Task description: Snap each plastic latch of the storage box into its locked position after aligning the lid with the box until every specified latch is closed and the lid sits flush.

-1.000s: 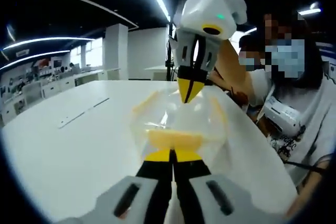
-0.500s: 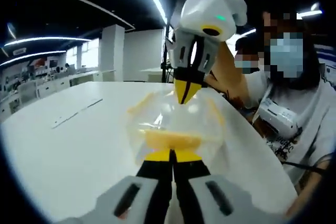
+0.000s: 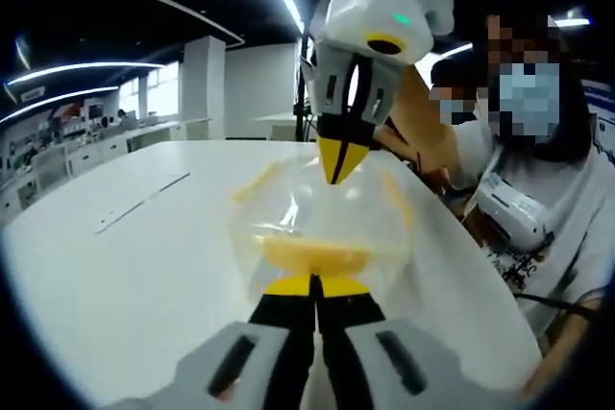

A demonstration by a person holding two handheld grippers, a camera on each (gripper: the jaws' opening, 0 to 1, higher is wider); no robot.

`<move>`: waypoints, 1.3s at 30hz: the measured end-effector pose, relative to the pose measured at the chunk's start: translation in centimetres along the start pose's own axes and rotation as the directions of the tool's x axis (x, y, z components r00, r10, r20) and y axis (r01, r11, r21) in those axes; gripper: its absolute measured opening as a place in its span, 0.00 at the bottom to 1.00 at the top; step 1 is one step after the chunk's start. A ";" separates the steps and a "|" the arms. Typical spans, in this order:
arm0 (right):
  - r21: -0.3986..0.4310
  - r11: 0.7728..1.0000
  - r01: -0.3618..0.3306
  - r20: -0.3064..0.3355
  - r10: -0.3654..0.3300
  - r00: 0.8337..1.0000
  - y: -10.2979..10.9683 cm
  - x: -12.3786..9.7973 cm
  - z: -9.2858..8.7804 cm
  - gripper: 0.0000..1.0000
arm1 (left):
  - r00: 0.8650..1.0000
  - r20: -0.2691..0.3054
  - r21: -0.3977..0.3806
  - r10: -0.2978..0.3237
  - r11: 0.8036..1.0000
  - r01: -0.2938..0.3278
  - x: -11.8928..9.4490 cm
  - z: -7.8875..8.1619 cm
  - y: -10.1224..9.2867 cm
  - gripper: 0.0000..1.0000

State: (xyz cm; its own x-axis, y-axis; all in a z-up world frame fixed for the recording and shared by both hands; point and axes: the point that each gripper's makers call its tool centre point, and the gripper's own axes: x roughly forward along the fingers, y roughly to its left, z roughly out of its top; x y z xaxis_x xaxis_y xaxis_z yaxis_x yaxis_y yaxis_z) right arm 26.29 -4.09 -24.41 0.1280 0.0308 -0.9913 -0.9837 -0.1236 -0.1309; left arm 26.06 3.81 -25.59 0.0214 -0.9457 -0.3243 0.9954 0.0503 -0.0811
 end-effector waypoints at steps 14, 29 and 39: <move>0.019 0.996 0.091 0.002 -0.091 0.996 0.9 -0.1 -0.4 0.00 | 0.996 0.036 -0.040 0.086 0.996 -0.084 -1.5 0.0 1.9 0.00; 0.002 0.986 0.167 0.047 -0.167 0.985 0.5 -0.8 -0.2 0.00 | 0.984 -0.037 0.046 0.173 0.984 -0.171 0.1 6.0 1.6 0.00; 0.025 0.983 0.181 0.099 -0.183 0.978 0.4 -0.8 -0.1 0.00 | 0.955 -0.273 0.113 0.116 0.990 -0.087 3.4 5.4 0.7 0.00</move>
State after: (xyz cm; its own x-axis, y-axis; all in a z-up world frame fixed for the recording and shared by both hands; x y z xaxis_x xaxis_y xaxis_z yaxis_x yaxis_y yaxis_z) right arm 25.81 -4.27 -23.62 0.2928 0.1509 -0.9442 -0.9470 -0.0907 -0.3081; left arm 27.36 -1.08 -21.69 0.1100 -0.8097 -0.5765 0.9939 0.0962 0.0547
